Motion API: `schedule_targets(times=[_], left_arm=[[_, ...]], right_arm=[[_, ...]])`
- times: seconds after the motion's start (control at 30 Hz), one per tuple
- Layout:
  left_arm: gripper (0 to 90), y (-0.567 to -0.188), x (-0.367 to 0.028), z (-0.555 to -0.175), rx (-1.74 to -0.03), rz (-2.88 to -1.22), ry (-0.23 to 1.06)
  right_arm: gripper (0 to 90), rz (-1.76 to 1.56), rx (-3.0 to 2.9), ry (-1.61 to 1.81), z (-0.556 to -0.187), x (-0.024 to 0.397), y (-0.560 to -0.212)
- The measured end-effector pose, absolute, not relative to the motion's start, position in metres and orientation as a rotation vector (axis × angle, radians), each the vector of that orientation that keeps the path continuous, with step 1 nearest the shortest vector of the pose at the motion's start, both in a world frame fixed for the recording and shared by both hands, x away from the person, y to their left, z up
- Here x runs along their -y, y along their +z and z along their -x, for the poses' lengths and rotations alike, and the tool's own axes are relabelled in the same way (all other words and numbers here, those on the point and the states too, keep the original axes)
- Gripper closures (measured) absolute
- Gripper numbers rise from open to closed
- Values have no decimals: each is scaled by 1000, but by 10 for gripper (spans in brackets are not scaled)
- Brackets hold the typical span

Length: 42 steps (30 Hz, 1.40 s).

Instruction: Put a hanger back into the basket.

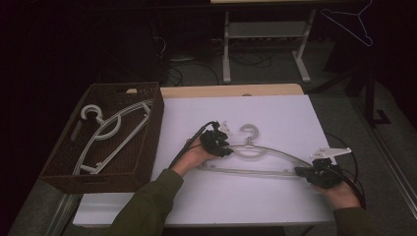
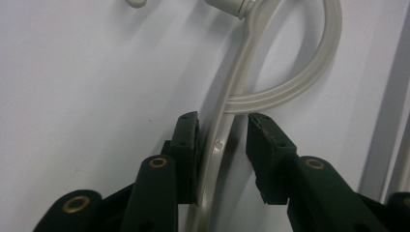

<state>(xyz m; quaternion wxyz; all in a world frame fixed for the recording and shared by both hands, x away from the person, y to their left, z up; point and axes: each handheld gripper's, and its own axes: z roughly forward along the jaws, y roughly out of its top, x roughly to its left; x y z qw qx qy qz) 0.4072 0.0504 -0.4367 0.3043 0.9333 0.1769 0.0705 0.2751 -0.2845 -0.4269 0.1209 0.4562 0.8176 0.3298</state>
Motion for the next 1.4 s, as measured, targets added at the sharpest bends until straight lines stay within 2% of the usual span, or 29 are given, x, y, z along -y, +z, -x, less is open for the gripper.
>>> schedule_targets(times=[0.17, 0.7, 0.87, 1.0, 1.17, 1.27, 1.4], left_arm=[[741, -436, -50, -406, -459, -2485, 230], [779, -424, -53, -393, -391, -2490, 260], [820, -421, -58, -389, -408, -2438, 214], [825, -419, -64, -388, -439, -2367, 164], [827, -413, -70, -385, -429, -2361, 187], [829, -405, -74, -382, -423, -2354, 227], [830, -390, -83, -379, -433, -2324, 258]], right_arm=[[900, -1339, -2391, 968, -275, 285, -427], [900, -1334, -2403, 970, -275, 284, -429], [897, -1333, -2397, 975, -275, 283, -428], [845, -1323, -2379, 1020, -274, 283, -424], [743, -1302, -2357, 1055, -274, 281, -422], [650, -1284, -2339, 1084, -274, 278, -421], [426, -1261, -2297, 1123, -272, 274, -416]])
